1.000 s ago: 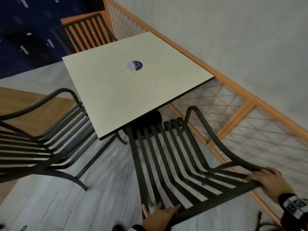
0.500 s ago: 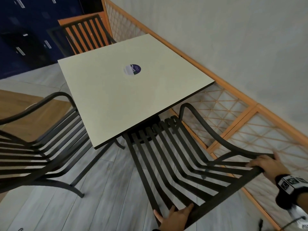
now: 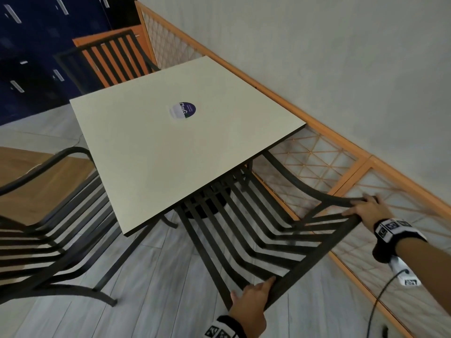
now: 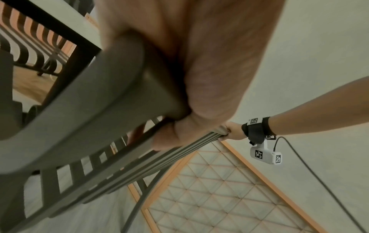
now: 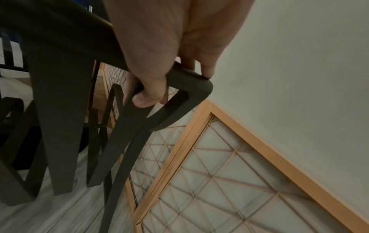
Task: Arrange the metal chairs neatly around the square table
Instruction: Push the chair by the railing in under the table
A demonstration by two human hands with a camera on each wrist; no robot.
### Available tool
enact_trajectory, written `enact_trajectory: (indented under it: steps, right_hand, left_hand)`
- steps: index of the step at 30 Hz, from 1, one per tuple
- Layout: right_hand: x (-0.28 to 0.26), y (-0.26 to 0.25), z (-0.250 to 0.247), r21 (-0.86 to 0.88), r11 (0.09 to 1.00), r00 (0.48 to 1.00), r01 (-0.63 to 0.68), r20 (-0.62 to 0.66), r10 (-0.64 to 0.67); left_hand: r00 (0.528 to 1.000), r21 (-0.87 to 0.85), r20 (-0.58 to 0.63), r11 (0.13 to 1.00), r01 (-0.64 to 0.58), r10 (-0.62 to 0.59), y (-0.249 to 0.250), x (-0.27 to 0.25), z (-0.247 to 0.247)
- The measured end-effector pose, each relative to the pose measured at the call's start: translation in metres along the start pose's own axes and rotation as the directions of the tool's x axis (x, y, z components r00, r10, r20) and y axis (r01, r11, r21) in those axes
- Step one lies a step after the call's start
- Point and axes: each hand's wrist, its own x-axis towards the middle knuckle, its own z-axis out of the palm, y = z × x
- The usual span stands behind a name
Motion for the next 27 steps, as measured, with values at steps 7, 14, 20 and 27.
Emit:
enact_trajectory:
  steps: [7,14,20,27]
  right_hand:
    - [0.035,-0.011,-0.021,0.005,1.000,0.999,0.031,-0.029,-0.030]
    - [0.061,-0.021,-0.037,0.078,0.997,1.000,0.018,-0.003,-0.018]
    - [0.074,-0.024,-0.043,0.039,0.999,0.997,0.013,-0.076,-0.010]
    - [0.071,-0.028,-0.039,0.045,0.997,0.979,0.063,-0.199,-0.053]
  left_hand:
    - [0.971,-0.074,-0.177,0.982,-0.175,0.160,-0.026,0.013,-0.022]
    - [0.951,-0.044,-0.240,0.977,-0.209,0.192,-0.033,0.028,-0.035]
    - [0.937,-0.055,-0.286,0.973,-0.224,0.199,-0.038,0.040,-0.039]
    - [0.903,-0.039,-0.369,0.966,-0.254,0.223,-0.042,0.041,-0.037]
